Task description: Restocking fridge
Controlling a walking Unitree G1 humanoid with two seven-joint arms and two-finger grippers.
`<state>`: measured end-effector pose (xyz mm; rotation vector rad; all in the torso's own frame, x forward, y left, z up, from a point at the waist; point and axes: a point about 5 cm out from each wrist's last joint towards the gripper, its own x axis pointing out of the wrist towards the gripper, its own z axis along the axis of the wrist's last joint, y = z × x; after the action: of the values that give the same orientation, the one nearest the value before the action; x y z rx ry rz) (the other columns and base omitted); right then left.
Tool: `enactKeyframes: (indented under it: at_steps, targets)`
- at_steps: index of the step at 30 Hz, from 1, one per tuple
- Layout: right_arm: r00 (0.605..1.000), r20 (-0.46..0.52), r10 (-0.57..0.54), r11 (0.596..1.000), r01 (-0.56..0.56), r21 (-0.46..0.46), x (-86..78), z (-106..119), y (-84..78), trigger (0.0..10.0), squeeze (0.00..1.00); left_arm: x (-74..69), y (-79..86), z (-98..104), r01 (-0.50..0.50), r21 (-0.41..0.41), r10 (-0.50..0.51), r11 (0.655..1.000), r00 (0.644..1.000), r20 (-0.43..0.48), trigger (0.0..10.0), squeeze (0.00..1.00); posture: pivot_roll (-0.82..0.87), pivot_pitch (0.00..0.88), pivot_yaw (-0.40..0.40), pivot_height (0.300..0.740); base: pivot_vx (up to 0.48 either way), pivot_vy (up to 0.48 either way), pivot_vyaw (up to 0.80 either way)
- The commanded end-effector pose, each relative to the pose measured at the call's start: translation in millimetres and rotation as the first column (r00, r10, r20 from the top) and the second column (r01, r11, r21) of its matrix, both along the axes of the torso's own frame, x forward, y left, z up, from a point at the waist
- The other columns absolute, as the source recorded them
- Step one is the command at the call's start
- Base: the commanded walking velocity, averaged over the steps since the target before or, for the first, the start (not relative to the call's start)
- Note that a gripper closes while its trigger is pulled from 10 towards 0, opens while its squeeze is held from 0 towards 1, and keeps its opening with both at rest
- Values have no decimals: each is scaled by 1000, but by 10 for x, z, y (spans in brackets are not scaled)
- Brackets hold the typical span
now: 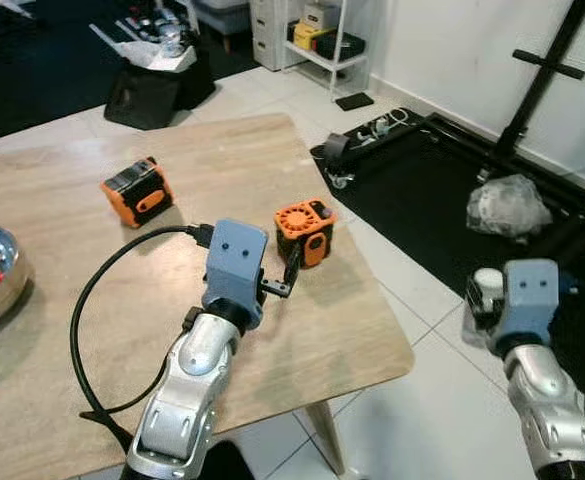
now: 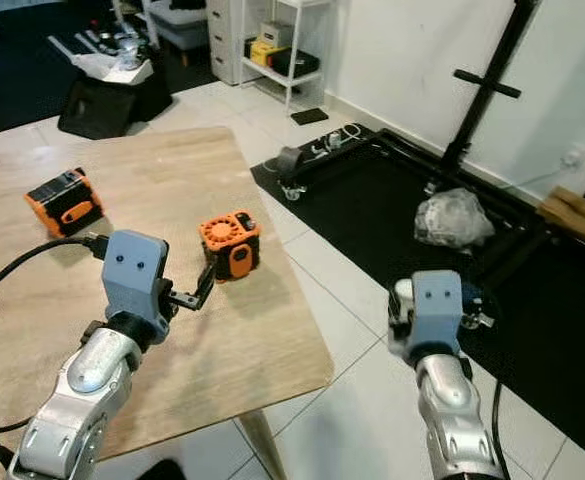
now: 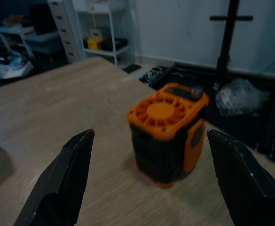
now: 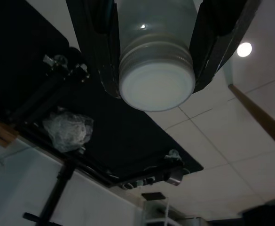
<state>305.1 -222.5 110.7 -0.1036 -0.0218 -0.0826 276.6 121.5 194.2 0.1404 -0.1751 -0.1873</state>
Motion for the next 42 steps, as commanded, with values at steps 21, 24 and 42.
enactKeyframes:
  at_steps: [21, 24, 42]
  targets:
    - [997, 31, 65, 998, -65, 6, 80, -72, 227, 10000, 0, 14, -135, -134, -89, -31, 88, 996, 996, -31, 10000, 0, -54, 64, -8, 740, 0, 0, 0]
    - [997, 32, 72, 997, -72, 8, 86, -80, 244, 10000, 0, 2, -134, -155, -95, -42, 93, 995, 995, -43, 10000, 0, -52, 59, -9, 740, 0, 0, 0]
    - [995, 33, 98, 995, -99, 15, 97, -114, 319, 10000, 0, 28, -159, -209, -131, -121, 118, 984, 987, -106, 10000, 0, -51, 59, -13, 740, 0, 0, 0]
